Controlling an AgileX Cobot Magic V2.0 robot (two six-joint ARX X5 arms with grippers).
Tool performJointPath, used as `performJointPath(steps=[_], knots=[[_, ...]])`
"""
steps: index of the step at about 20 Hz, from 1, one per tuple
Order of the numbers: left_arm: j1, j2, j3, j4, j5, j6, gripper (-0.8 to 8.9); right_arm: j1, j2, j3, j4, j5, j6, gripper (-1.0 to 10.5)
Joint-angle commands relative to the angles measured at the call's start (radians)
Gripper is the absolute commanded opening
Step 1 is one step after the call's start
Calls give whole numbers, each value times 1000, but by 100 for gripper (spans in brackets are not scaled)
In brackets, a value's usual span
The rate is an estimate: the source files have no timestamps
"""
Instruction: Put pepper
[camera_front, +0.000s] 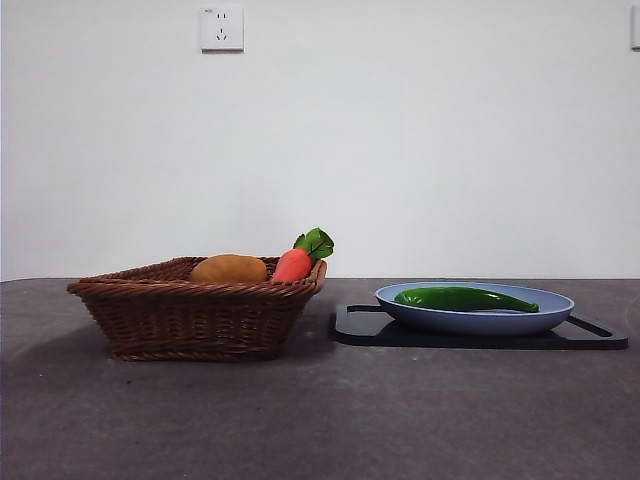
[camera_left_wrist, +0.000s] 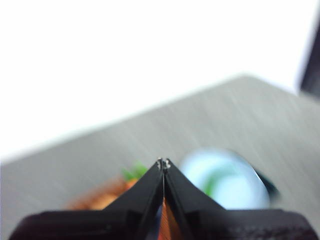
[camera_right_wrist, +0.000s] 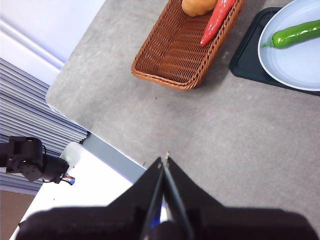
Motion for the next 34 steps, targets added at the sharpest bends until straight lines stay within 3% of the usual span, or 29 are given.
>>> performJointPath(steps=[1,6,11,14,21,28,34], knots=[[111,-69,16,19,2,18,8,2,6,14,8,1,6,11],[371,-282,-94,59,3,25,8,2,6,14,8,0,6,11],[499,-555,-491,321,-54,38,8,2,6,14,8,0,6,11],[529,-705,-730,401,-46,-18,8,2,6,14,8,0,6,11],[541,-936,-1104,401,-26,-66,8,2,6,14,8,0,6,11],[541,-1014,-1298,445,-29,-99,8,2,6,14,8,0,6,11],[541,-1019,-1337,405,-28,-101,8,2,6,14,8,0,6,11]])
